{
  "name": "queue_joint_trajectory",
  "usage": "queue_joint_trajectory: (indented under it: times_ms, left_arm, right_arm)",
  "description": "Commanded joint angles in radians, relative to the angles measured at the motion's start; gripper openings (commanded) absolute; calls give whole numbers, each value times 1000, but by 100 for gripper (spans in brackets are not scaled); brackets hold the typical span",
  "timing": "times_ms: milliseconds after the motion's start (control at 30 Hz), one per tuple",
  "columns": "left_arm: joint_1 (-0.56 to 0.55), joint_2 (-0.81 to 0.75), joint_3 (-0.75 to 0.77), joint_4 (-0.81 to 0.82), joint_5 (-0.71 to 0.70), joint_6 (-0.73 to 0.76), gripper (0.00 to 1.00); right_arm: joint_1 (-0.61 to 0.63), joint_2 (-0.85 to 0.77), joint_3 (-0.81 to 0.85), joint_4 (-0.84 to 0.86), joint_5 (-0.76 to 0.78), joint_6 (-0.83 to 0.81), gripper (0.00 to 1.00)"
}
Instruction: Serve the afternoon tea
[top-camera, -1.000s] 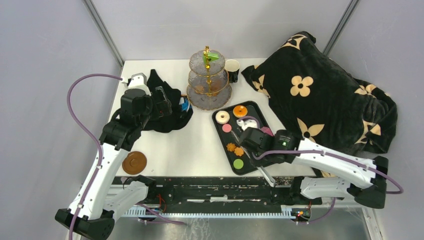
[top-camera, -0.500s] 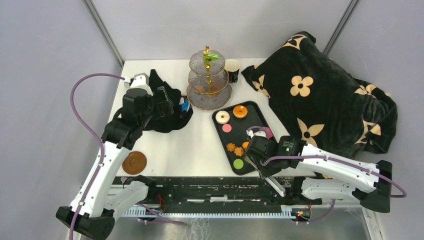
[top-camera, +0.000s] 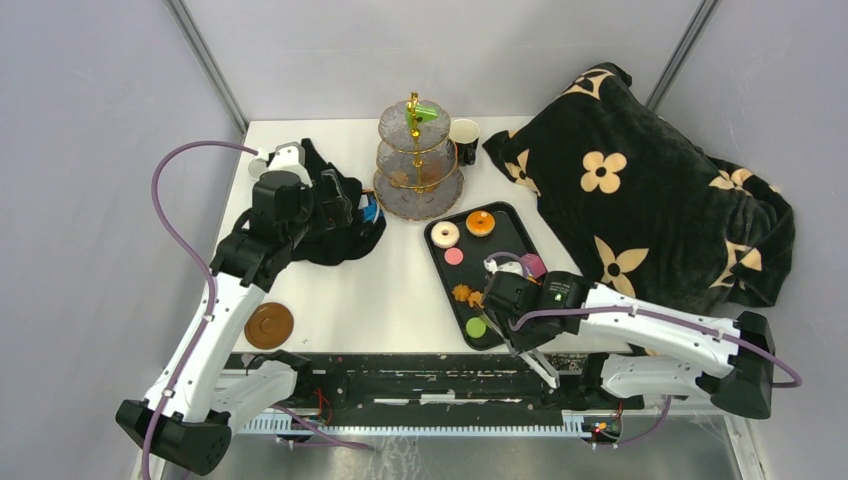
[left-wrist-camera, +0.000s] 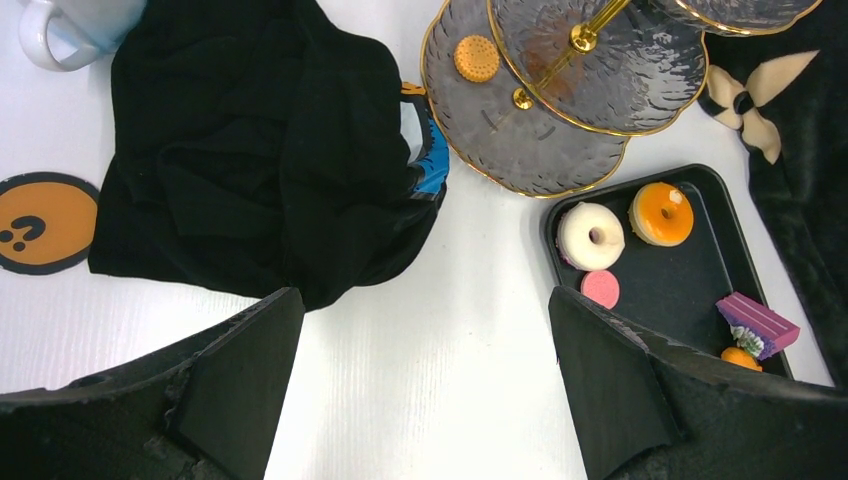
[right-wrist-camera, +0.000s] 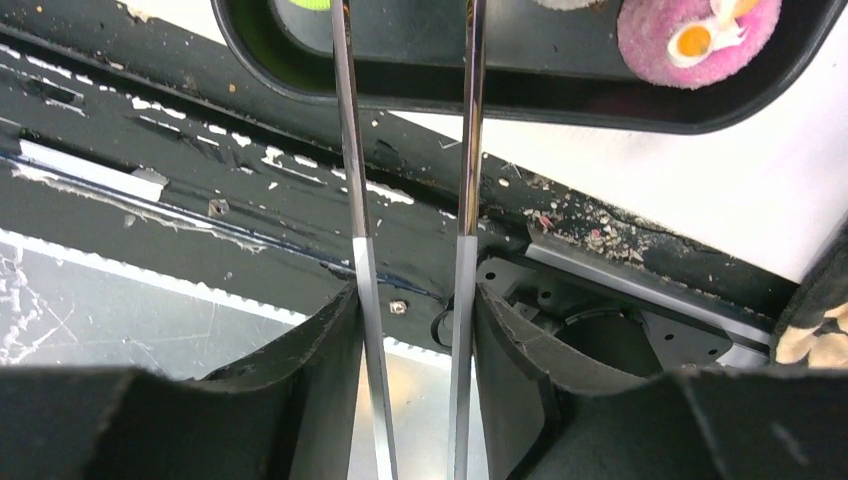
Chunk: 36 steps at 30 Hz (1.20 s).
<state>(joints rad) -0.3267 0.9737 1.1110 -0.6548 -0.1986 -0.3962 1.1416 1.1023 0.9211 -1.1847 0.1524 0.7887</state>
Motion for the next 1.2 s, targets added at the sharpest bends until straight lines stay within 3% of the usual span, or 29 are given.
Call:
queue_joint_trajectory:
  times_ms: [0,267,500,833,1167]
  left_arm:
    - [5,-7,10,49,16,-39,99]
    - [4,-1,15,48,14,-38,99]
    - [3,0,16,49,14,-35,99]
    - [4,-1,15,54,8,-24,99]
    - [2,-7,20,38,-18,-12,99]
  right_arm:
    - [3,36,20,83,33,-6,48]
    - [4,79,20,138,50,-23,50]
    - [3,54,31,111,85,-14,34]
    - [1,-19,202,-42,238,-46,29]
    - [-99,193,386,266,222,-248,29]
